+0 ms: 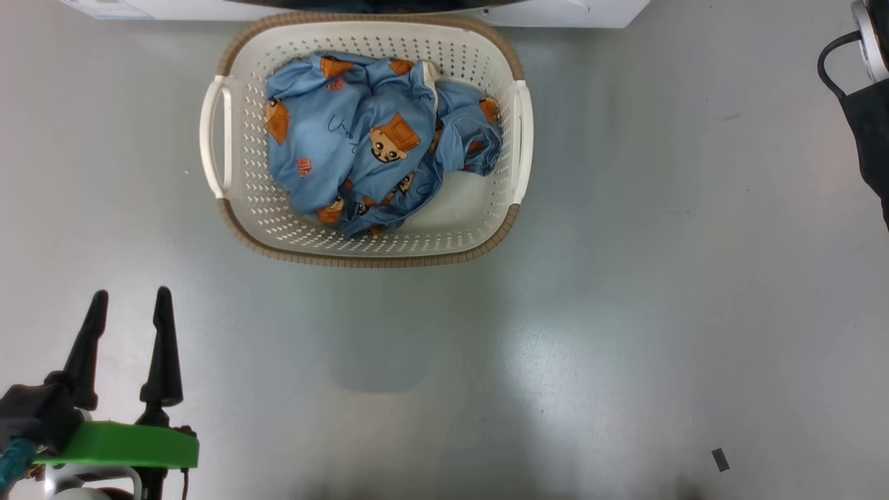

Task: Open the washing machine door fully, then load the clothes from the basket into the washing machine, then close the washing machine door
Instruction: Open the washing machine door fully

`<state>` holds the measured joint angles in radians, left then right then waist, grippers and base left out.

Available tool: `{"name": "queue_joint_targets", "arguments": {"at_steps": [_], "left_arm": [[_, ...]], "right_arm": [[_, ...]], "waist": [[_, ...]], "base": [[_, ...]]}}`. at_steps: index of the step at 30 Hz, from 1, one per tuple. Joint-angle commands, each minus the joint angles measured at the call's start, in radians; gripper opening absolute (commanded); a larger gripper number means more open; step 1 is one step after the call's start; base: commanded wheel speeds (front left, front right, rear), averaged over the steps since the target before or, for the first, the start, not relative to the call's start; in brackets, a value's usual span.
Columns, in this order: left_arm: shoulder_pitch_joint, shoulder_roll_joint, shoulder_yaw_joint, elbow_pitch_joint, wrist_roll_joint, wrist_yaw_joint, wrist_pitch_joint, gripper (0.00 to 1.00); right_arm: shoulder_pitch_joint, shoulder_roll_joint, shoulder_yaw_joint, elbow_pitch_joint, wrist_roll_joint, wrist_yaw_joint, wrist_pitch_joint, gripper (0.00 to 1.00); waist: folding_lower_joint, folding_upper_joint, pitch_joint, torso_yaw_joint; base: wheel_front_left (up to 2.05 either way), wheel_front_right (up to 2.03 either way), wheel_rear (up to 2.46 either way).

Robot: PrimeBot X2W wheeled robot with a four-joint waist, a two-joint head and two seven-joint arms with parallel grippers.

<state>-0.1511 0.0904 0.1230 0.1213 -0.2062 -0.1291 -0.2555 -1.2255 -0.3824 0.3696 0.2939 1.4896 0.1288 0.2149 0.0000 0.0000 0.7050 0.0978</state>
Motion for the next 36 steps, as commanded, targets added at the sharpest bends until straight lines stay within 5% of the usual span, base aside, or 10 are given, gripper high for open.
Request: {"name": "queue_joint_targets", "arguments": {"at_steps": [1,36], "left_arm": [[0.011,0.021,0.032,-0.012,0.007,-0.002,-0.006,1.0],[0.017,0.023,0.067,-0.013,0.027,-0.002,-0.006,1.0]], "right_arm": [[-0.005,0.022,0.016,-0.026,0.004,0.002,0.015,0.0],[0.185,0.046,0.121,-0.068,0.087,0.002,0.104,0.0]], "waist": [[0.0,0.0,-0.004,0.0],[0.0,0.0,-0.117,-0.075]], "base": [[0.0,0.0,0.0],[0.0,0.0,0.0]]}}
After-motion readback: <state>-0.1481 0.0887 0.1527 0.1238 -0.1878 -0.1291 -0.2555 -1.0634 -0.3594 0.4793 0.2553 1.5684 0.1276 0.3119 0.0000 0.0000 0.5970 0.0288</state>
